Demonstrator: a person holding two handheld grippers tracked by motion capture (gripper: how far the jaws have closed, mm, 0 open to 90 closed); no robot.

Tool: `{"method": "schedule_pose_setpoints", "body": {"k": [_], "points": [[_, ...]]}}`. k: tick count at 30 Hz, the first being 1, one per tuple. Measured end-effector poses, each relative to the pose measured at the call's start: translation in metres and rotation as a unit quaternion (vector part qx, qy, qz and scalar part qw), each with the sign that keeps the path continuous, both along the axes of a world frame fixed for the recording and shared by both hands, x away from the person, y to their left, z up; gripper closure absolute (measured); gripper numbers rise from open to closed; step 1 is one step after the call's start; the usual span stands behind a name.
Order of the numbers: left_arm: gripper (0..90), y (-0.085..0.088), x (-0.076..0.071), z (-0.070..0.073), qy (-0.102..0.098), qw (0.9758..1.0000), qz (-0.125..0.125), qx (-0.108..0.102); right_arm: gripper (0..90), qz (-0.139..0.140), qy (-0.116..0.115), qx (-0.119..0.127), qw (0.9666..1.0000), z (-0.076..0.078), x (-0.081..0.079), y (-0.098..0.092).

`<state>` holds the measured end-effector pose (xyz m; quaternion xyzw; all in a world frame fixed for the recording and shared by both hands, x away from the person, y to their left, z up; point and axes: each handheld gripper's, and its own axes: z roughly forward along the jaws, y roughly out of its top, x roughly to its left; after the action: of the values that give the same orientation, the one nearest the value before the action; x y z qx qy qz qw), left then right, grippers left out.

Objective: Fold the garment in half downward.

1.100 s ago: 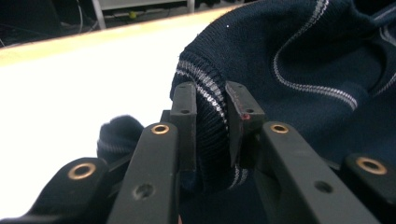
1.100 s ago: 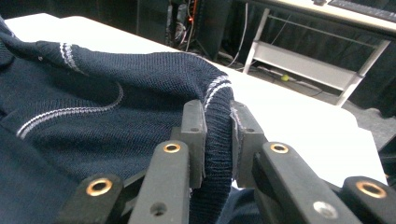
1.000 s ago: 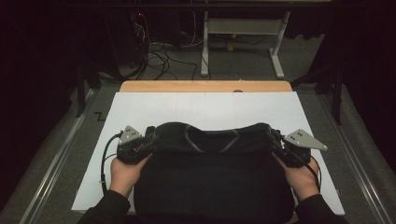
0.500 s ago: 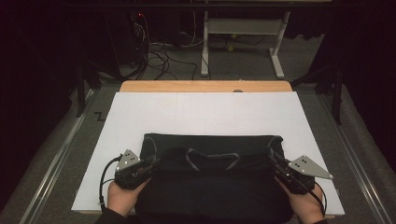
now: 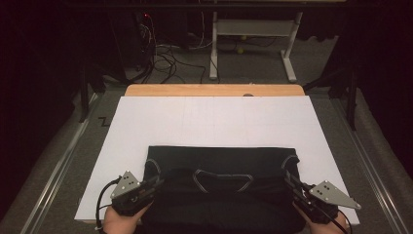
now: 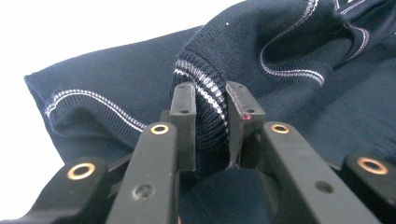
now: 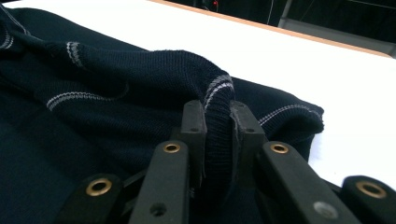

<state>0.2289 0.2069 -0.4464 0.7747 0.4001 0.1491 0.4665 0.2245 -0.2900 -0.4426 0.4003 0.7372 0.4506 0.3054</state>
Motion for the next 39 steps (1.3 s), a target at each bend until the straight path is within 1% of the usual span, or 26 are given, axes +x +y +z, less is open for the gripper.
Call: {"method": "schedule_pose_setpoints", "body": {"k": [3,5,7,10,11,14,15,16,17,18,21,22,25,28,29,31,33,34,36,39], "points": [[70.9,0.001,-0.005,0.000,0.002,1.0000,-0.003,-0.005,78.9,0.001,0.002,0.003,1.0000,0.000,-0.004,-0.002],[70.9,0.001,-0.006,0.000,0.002,1.0000,-0.004,-0.004,78.9,0.002,0.006,0.004,1.0000,-0.001,-0.007,-0.002],[70.9,0.002,-0.006,-0.001,0.008,0.9999,-0.004,-0.006,78.9,0.004,0.008,0.002,1.0000,-0.001,-0.010,-0.002],[70.8,0.002,-0.004,-0.004,0.017,0.9998,-0.002,0.001,78.8,0.006,0.014,-0.001,0.9999,-0.003,-0.011,-0.002],[70.8,0.002,-0.002,-0.006,0.023,0.9997,-0.002,0.004,78.8,0.006,0.020,-0.004,0.9998,-0.005,-0.011,-0.002],[70.2,0.000,0.004,-0.015,0.054,0.9984,0.004,0.017,78.4,0.006,0.046,-0.017,0.9988,-0.011,-0.005,-0.001],[69.3,0.000,0.005,-0.017,0.060,0.9980,0.005,0.021,78.2,0.006,0.059,-0.025,0.9979,-0.015,-0.003,-0.001],[68.8,0.000,0.007,-0.019,0.064,0.9976,0.007,0.026,77.9,0.005,0.066,-0.029,0.9974,-0.017,-0.001,-0.001],[68.0,-0.001,0.009,-0.021,0.067,0.9972,0.009,0.031,77.6,0.004,0.074,-0.033,0.9967,-0.019,0.001,-0.002],[66.7,0.000,0.010,-0.022,0.069,0.9971,0.011,0.032,77.2,0.001,0.083,-0.035,0.9960,-0.021,0.003,-0.002],[61.4,0.001,0.014,-0.026,0.077,0.9963,0.020,0.033,76.1,-0.004,0.094,-0.040,0.9948,-0.025,0.007,-0.002],[58.7,0.001,0.015,-0.027,0.079,0.9961,0.023,0.033,75.4,-0.006,0.095,-0.040,0.9947,-0.026,0.008,-0.002],[49.4,0.004,0.017,-0.029,0.083,0.9959,0.027,0.025,70.5,-0.012,0.095,-0.039,0.9947,-0.026,0.010,-0.001],[42.5,0.006,0.018,-0.028,0.076,0.9965,0.027,0.022,61.5,-0.011,0.092,-0.033,0.9952,-0.026,0.010,-0.001],[40.0,0.006,0.017,-0.027,0.073,0.9967,0.029,0.022,58.3,-0.008,0.089,-0.027,0.9956,-0.026,0.010,-0.002],[35.8,0.007,0.016,-0.024,0.058,0.9975,0.032,0.022,53.3,-0.010,0.085,-0.017,0.9961,-0.024,0.009,-0.003],[33.6,0.008,0.015,-0.021,0.044,0.9982,0.036,0.017,49.3,-0.014,0.080,-0.005,0.9967,-0.023,0.009,-0.004],[31.8,0.009,0.015,-0.020,0.041,0.9984,0.037,0.013,47.6,-0.016,0.076,-0.001,0.9970,-0.022,0.009,-0.005],[31.4,0.012,0.015,-0.018,0.035,0.9987,0.037,0.002,45.3,-0.020,0.073,0.009,0.9971,-0.021,0.010,-0.007],[28.8,0.016,0.017,-0.015,0.031,0.9985,0.045,-0.007,41.6,-0.035,0.063,0.022,0.9972,-0.019,0.011,-0.012]]}}
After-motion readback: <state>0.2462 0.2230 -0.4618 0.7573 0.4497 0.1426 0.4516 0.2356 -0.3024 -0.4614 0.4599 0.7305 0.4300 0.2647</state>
